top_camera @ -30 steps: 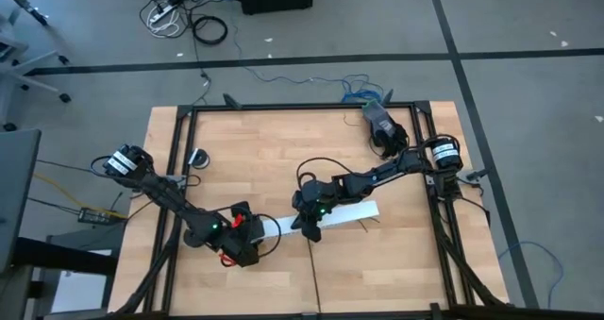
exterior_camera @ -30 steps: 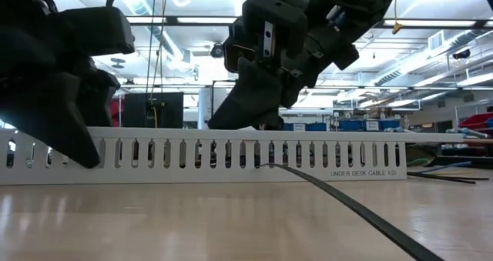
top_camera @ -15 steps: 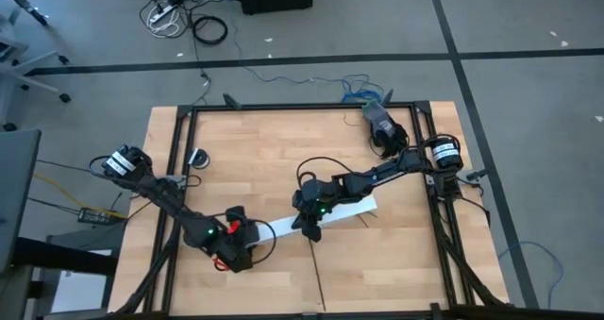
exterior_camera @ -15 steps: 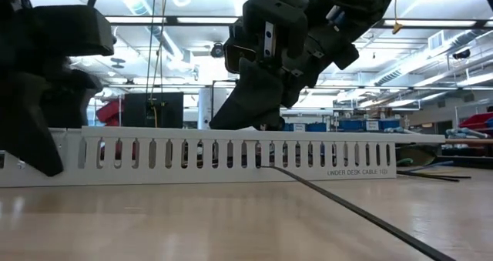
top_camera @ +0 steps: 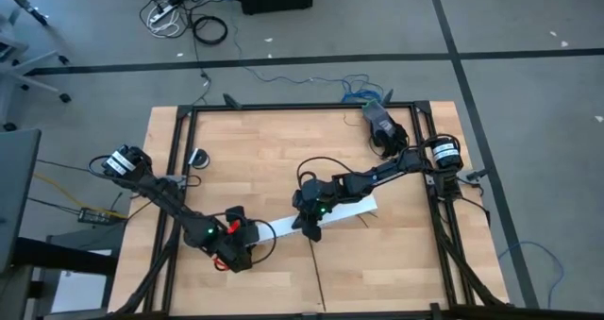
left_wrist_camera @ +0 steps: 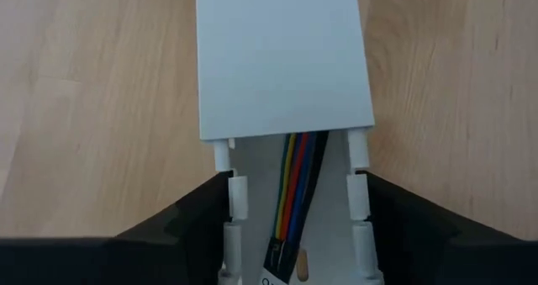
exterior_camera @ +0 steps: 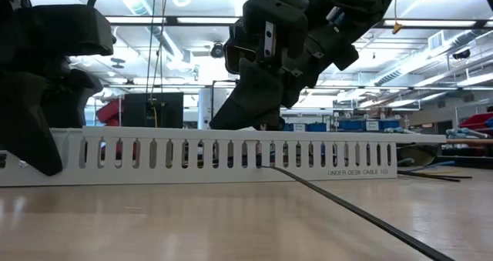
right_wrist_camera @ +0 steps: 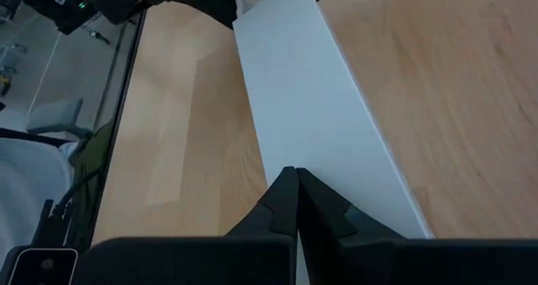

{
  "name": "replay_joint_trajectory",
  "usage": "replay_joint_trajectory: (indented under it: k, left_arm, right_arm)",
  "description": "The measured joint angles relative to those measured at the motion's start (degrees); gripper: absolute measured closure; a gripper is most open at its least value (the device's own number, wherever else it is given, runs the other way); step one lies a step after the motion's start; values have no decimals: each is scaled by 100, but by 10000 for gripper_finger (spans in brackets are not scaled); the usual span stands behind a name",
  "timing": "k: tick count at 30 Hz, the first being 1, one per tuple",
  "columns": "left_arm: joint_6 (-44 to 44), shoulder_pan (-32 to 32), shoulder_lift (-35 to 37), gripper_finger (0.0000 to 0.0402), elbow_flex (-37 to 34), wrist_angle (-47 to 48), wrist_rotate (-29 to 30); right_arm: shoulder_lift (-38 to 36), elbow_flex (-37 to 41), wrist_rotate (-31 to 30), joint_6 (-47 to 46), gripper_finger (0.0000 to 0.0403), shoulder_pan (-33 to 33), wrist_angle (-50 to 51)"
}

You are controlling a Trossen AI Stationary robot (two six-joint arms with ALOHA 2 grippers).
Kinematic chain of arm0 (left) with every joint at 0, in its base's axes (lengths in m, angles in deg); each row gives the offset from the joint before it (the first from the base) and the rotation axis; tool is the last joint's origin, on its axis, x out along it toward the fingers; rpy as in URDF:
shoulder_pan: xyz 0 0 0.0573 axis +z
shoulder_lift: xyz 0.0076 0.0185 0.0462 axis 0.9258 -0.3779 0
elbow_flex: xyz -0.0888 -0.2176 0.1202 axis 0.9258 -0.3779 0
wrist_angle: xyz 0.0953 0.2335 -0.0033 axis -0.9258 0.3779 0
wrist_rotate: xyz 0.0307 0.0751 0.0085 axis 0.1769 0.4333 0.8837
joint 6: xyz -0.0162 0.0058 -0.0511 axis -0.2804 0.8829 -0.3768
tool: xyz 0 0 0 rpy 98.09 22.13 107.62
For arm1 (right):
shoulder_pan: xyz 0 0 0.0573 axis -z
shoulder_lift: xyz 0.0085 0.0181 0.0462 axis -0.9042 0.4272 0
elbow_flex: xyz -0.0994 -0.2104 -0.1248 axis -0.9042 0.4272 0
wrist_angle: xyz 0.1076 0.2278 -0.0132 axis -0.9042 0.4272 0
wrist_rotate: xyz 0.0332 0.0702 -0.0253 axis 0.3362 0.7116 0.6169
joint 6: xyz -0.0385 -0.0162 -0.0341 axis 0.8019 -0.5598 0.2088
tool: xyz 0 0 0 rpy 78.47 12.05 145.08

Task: Ziptie cables
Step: Close the lid on the cable duct

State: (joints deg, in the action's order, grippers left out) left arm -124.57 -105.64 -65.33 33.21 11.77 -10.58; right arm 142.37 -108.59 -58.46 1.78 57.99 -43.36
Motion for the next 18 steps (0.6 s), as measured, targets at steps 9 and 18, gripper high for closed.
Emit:
replay_joint_trajectory:
  k: [9, 18]
  left_arm:
    - [174, 118, 0, 171, -7, -108, -10]
    - [440, 272, -13, 172, -23, -401, 3]
  right_arm:
    - [7, 15, 267, 108, 402, 44, -170]
    - [9, 11, 318, 195, 403, 71, -237]
